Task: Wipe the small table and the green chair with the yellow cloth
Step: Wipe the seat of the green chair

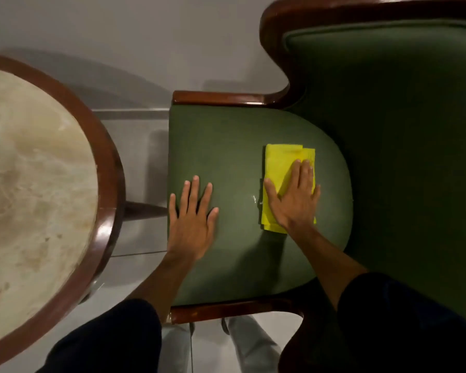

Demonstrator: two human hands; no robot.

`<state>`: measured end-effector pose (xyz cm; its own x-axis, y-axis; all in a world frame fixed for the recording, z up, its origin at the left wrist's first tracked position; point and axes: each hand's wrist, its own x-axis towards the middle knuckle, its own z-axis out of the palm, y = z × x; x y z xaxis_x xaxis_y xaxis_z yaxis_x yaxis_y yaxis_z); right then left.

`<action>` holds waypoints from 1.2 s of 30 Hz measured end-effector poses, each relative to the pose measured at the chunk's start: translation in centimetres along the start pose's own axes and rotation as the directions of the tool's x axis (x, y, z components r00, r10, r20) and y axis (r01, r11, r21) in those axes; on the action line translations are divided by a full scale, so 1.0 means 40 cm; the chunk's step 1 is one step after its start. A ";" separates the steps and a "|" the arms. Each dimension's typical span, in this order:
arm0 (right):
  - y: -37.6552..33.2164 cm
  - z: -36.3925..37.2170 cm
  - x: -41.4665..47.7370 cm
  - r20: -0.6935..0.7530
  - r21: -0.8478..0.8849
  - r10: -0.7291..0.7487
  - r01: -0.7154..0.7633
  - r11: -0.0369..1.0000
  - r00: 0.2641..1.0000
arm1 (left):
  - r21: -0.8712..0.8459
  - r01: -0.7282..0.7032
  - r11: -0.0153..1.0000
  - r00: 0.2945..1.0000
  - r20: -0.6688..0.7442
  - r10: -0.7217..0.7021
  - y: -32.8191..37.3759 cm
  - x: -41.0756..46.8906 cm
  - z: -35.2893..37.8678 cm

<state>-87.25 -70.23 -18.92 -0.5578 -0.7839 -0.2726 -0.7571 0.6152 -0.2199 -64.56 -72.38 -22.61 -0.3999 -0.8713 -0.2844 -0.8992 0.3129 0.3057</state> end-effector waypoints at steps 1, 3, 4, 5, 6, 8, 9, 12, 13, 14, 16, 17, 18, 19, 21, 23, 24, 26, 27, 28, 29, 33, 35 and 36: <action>-0.010 0.018 0.018 -0.024 -0.019 0.012 -0.013 1.000 1.000 | 0.005 0.002 1.000 1.000 -0.026 -0.001 -0.004 0.013 0.013; -0.029 0.049 0.021 -0.074 -0.082 0.004 -0.010 0.997 0.997 | 0.005 0.001 1.000 0.999 -0.052 -0.001 -0.010 0.019 0.026; -0.034 0.053 0.020 -0.093 -0.112 -0.011 0.000 0.994 0.996 | 0.007 -0.007 1.000 0.998 -0.063 0.008 -0.009 0.016 0.026; -0.039 0.060 0.017 -0.085 -0.133 -0.010 -0.001 0.991 0.996 | 0.006 -0.010 1.000 0.999 -0.051 0.010 -0.012 0.011 0.028; -0.044 0.063 0.014 -0.071 -0.140 -0.007 -0.003 0.990 0.997 | 0.003 -0.010 1.000 0.999 -0.037 0.010 -0.013 0.006 0.030; -0.052 0.069 -0.003 -0.042 -0.126 -0.052 0.046 0.991 0.998 | 0.007 -0.016 1.000 1.000 -0.024 0.016 -0.006 -0.010 0.032; -0.066 0.071 -0.017 -0.007 -0.133 -0.129 0.127 0.983 0.992 | 0.009 -0.011 1.000 1.000 -0.019 0.011 -0.005 -0.012 0.031; -0.108 0.100 -0.117 0.121 -0.159 -0.430 0.445 0.881 0.895 | 0.005 -0.006 1.000 1.000 -0.020 0.007 -0.016 -0.008 0.020; -0.092 0.100 -0.148 0.133 -0.160 -0.446 0.463 0.872 0.885 | 0.002 -0.012 1.000 1.000 -0.020 0.012 -0.021 -0.009 0.022; -0.058 0.095 -0.163 0.126 -0.170 -0.417 0.434 0.885 0.900 | -0.001 -0.019 1.000 1.000 -0.020 0.019 -0.023 -0.012 0.024; 0.041 0.072 -0.149 0.068 -0.188 -0.266 0.274 0.943 0.962 | -0.021 -0.026 0.999 0.999 -0.019 0.026 -0.018 -0.015 0.027; 0.091 0.056 -0.128 0.033 -0.183 -0.154 0.158 0.970 0.987 | -0.029 -0.030 0.999 0.999 -0.016 0.029 -0.014 -0.016 0.026; 0.130 0.037 -0.100 -0.004 -0.170 -0.041 0.040 0.985 0.999 | -0.030 -0.030 0.999 0.999 -0.015 0.030 -0.011 -0.015 0.025; 0.154 0.022 -0.067 -0.037 -0.143 0.047 -0.052 0.988 0.998 | -0.026 -0.029 0.999 0.999 -0.019 0.028 -0.011 -0.014 0.025; 0.148 0.010 -0.013 -0.067 -0.099 0.094 -0.100 0.990 0.993 | -0.025 -0.022 0.999 0.999 -0.029 0.021 -0.016 -0.011 0.024; 0.094 0.020 0.021 -0.081 -0.085 0.055 -0.061 0.994 0.995 | -0.046 -0.026 0.999 0.999 -0.033 0.025 -0.019 -0.007 0.024; 0.060 0.031 0.023 -0.073 -0.098 0.004 -0.011 0.995 0.997 | -0.070 -0.033 0.997 0.999 -0.031 0.031 -0.020 -0.007 0.024; -0.008 0.064 -0.017 -0.013 -0.161 -0.203 0.198 0.967 0.979 | -0.142 -0.025 0.989 0.999 -0.026 0.021 -0.028 -0.014 0.024; -0.032 0.088 -0.060 0.032 -0.188 -0.347 0.347 0.919 0.937 | -0.189 0.008 0.982 1.000 -0.028 -0.014 -0.037 -0.023 0.024; -0.043 0.112 -0.113 0.090 -0.201 -0.506 0.513 0.835 0.858 | -0.240 0.062 0.969 0.997 -0.031 -0.071 -0.049 -0.034 0.024; -0.038 0.129 -0.167 0.155 -0.205 -0.652 0.670 0.714 0.742 | -0.288 0.122 0.950 0.990 -0.031 -0.137 -0.063 -0.046 0.023; 0.079 0.113 -0.197 0.326 -0.266 -0.865 0.915 0.303 0.381 | -0.317 0.185 0.930 0.980 -0.016 -0.200 -0.080 -0.070 0.020; 0.108 0.088 -0.122 0.221 -0.344 -0.817 0.827 0.446 0.533 | -0.226 0.081 0.971 0.995 -0.039 -0.092 -0.059 -0.070 0.026; 0.118 0.075 -0.086 0.124 -0.342 -0.733 0.723 0.601 0.668 | -0.189 0.029 0.982 0.998 -0.042 -0.038 -0.043 -0.071 0.031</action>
<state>-87.90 -64.38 -21.85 0.2246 -0.9647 -0.1373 -0.9742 -0.2255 -0.0089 -62.08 -69.98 -23.46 -0.3575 -0.8979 -0.2570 -0.8610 0.2102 0.4632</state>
